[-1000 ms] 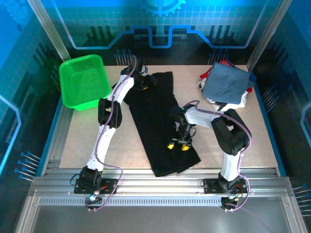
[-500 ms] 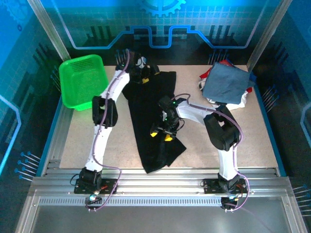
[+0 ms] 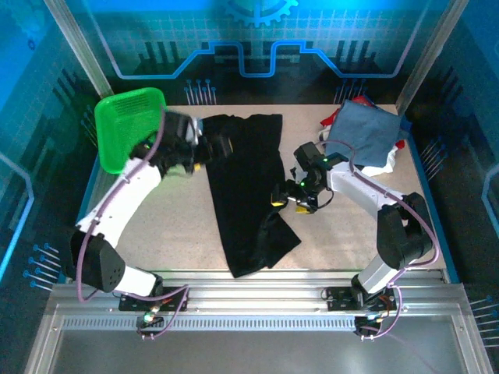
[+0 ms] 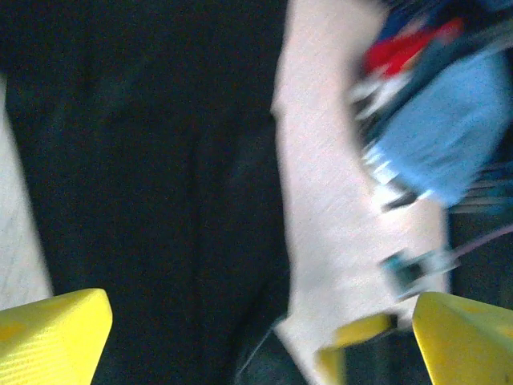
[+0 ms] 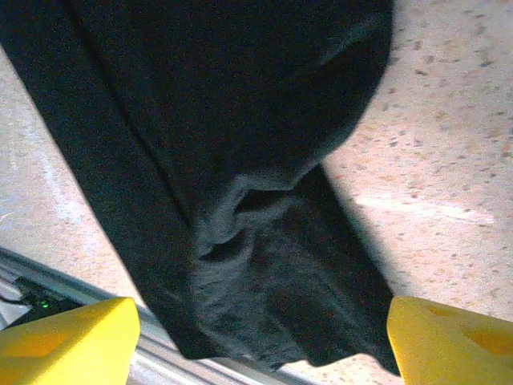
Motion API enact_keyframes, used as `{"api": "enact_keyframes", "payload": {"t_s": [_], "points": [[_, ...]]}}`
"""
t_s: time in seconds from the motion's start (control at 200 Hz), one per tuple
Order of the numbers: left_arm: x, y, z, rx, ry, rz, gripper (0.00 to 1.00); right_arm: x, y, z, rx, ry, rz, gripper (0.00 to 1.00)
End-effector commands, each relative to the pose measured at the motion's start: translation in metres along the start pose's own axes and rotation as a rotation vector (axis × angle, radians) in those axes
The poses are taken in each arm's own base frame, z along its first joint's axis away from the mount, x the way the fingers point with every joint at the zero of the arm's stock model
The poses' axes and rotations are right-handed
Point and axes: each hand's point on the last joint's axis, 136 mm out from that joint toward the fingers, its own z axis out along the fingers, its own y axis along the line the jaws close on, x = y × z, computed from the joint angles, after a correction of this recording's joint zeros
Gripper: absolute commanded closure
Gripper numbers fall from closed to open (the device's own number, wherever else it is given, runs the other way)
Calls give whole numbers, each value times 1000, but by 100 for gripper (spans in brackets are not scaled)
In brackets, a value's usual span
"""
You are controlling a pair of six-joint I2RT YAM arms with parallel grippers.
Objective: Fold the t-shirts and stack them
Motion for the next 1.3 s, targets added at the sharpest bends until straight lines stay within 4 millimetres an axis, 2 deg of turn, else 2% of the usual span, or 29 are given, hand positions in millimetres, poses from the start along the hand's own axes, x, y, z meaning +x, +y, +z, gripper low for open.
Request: {"api": "enact_keyframes", "payload": {"t_s": [0.0, 0.09, 0.175, 0.31, 0.435, 0.545, 0.59, 0.65, 0.755, 0.795, 0.825, 1.051, 1.216, 1.296], "points": [[47, 55, 36, -195, 75, -104, 6, -2, -4, 5, 12, 9, -55, 19], [63, 68, 62, -261, 104, -101, 10, -5, 0, 17, -9, 26, -46, 19], [69, 79, 89, -320, 127, -107, 12, 0, -2, 30, -16, 62, -13, 21], [77, 102, 137, -386, 189, -142, 14, 14, -18, 49, 14, 106, 32, 21], [69, 111, 173, -420, 226, -128, 14, 27, -38, 60, 62, 139, 73, 22], [53, 118, 199, -443, 249, -119, 14, 38, -48, 67, 75, 165, 100, 23], [44, 122, 204, -458, 253, -109, 14, 43, -50, 68, 81, 176, 109, 25], [29, 118, 210, -444, 244, -93, 14, 49, -54, 67, 89, 181, 118, 26], [4, 107, 217, -421, 229, -41, 14, 62, -59, 69, 83, 204, 156, 27], [-5, 100, 220, -410, 226, -15, 14, 63, -55, 69, 62, 202, 162, 28], [-11, 95, 221, -403, 224, 4, 14, 72, -61, 71, 68, 219, 180, 29], [-52, 75, 232, -356, 187, 10, 13, 90, -55, 64, 70, 240, 153, 31], [-57, 72, 232, -346, 175, 0, 13, 89, -65, 50, 91, 199, 142, 29], [-60, 70, 219, -326, 157, -14, 11, 88, -67, 43, 82, 183, 136, 28]]}}
